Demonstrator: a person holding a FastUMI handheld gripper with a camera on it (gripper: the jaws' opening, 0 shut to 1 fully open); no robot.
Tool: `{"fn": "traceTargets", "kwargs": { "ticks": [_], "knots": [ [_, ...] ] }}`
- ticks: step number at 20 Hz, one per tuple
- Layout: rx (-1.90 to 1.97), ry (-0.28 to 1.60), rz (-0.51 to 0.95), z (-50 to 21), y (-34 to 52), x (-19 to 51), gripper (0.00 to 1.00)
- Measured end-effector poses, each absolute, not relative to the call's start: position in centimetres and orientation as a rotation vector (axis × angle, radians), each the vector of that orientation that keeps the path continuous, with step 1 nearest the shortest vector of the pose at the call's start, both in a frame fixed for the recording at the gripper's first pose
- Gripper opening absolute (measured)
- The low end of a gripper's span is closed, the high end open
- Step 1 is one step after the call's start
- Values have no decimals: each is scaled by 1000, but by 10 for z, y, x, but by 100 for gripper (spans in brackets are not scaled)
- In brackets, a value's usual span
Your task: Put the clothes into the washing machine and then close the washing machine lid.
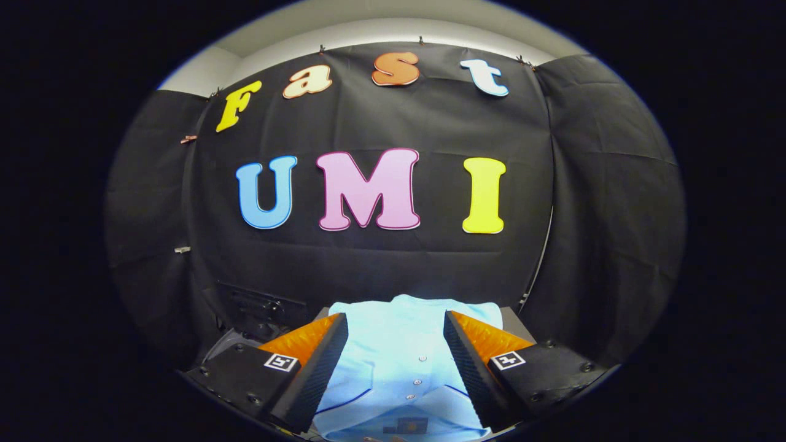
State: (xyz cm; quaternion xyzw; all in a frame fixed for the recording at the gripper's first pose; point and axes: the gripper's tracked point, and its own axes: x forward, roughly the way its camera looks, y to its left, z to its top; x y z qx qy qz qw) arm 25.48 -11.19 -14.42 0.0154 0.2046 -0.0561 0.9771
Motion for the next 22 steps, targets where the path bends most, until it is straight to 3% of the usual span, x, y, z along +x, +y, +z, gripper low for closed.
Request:
{"fn": "traceTargets", "kwargs": {
  "ticks": [7,22],
  "knots": [
    [53,608,-108,-222,-119,293,97],
    [27,809,-159,-275,-130,302,96]
  ]
}}
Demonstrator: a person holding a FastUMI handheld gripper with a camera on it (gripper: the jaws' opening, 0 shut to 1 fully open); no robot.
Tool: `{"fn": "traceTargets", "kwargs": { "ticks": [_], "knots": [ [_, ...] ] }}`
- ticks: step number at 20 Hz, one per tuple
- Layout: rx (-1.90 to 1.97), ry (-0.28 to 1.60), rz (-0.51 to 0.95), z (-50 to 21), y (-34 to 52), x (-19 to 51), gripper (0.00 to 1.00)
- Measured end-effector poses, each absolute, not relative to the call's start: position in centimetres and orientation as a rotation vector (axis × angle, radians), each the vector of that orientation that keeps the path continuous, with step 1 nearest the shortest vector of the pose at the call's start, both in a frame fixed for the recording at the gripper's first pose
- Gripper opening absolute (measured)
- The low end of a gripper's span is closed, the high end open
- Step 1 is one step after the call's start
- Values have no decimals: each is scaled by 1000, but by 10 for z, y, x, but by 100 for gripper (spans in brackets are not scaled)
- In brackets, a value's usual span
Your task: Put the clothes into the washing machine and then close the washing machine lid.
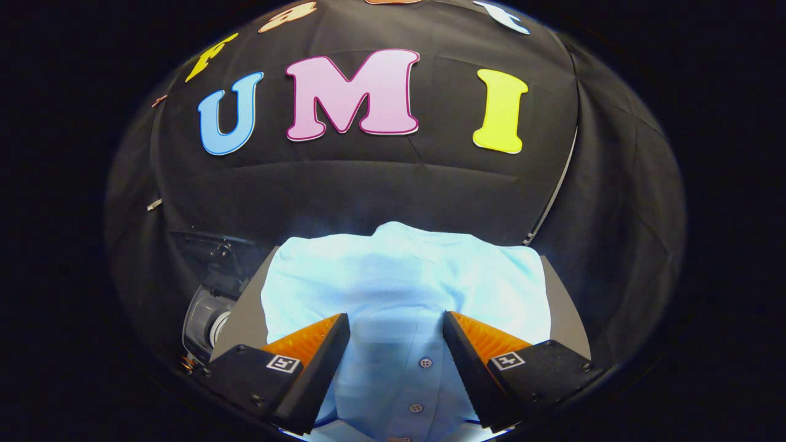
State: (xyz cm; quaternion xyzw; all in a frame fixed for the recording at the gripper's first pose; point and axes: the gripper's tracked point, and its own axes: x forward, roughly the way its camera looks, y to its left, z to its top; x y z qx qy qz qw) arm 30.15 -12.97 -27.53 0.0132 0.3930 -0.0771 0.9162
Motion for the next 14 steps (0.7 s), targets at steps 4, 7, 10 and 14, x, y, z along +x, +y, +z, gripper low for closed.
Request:
{"fn": "traceTargets", "kwargs": {
  "ticks": [4,7,10,14],
  "knots": [
    [72,832,-128,-280,-129,303,86],
    [77,832,-87,-281,-121,304,45],
    [64,820,-84,-277,-120,302,27],
    [71,818,-73,-274,-115,295,5]
  ]
}}
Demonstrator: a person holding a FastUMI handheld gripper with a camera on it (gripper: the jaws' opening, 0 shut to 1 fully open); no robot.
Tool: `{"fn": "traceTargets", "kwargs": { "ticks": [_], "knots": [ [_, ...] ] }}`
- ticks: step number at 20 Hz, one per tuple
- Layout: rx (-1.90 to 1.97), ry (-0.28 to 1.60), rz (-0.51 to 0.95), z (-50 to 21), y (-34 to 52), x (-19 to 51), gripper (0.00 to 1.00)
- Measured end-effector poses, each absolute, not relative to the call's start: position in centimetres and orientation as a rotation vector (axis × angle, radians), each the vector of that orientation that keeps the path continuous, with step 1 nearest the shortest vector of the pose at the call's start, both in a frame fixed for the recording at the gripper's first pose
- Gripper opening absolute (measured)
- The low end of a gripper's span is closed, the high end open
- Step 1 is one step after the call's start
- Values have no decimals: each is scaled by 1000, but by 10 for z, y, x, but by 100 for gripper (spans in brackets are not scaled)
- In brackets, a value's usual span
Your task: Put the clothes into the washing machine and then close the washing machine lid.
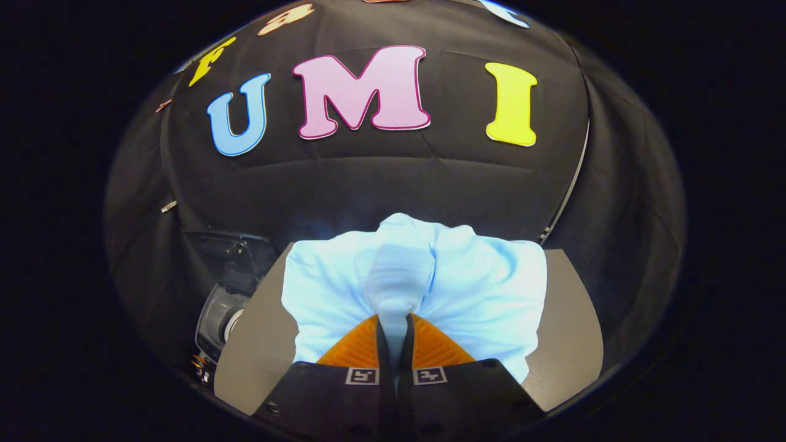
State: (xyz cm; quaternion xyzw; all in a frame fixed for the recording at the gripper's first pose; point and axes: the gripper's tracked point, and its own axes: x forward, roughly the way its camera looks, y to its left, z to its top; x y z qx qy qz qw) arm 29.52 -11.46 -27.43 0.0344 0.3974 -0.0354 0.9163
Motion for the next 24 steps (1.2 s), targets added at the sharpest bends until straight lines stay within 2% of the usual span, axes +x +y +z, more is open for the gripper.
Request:
{"fn": "traceTargets", "kwargs": {
  "ticks": [10,16,24],
  "knots": [
    [96,728,-8,-226,-79,246,5],
    [47,602,54,-174,-33,222,5],
    [86,570,253,-166,81,212,5]
  ]
}}
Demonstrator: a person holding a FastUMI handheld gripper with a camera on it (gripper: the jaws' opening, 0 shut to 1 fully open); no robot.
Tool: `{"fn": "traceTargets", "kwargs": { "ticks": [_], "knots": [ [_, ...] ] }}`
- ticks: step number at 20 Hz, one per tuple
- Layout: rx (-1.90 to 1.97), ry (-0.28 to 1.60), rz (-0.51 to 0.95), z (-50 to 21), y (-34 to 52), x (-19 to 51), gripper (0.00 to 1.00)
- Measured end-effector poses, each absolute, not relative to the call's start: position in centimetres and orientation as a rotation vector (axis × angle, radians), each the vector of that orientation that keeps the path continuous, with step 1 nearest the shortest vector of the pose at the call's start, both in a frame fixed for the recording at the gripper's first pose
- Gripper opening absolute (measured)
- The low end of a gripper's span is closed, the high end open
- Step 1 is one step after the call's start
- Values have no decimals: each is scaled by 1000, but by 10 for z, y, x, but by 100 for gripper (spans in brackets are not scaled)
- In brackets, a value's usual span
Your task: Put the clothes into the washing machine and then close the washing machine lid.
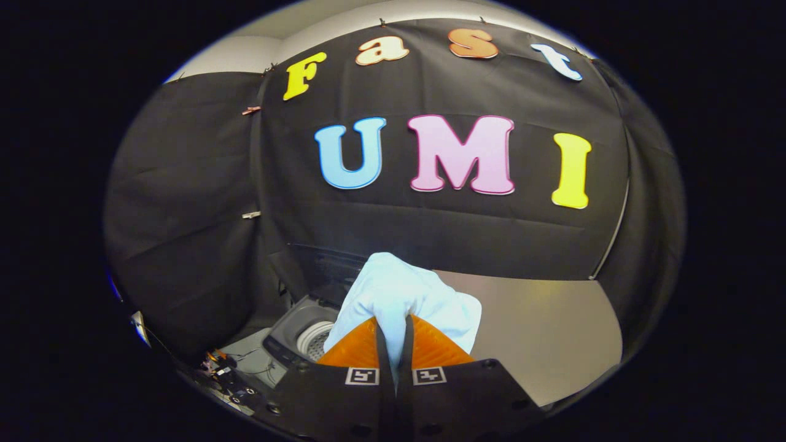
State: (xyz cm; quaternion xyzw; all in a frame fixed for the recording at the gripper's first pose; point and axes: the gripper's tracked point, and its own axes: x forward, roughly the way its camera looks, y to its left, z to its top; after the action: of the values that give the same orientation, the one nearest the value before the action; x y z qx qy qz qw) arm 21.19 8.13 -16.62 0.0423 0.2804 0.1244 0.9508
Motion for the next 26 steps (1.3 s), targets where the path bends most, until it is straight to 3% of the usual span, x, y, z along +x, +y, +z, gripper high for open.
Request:
{"fn": "traceTargets", "kwargs": {
  "ticks": [12,26],
  "knots": [
    [167,678,490,-229,230,226,5],
    [141,806,364,-401,260,289,5]
  ]
}}
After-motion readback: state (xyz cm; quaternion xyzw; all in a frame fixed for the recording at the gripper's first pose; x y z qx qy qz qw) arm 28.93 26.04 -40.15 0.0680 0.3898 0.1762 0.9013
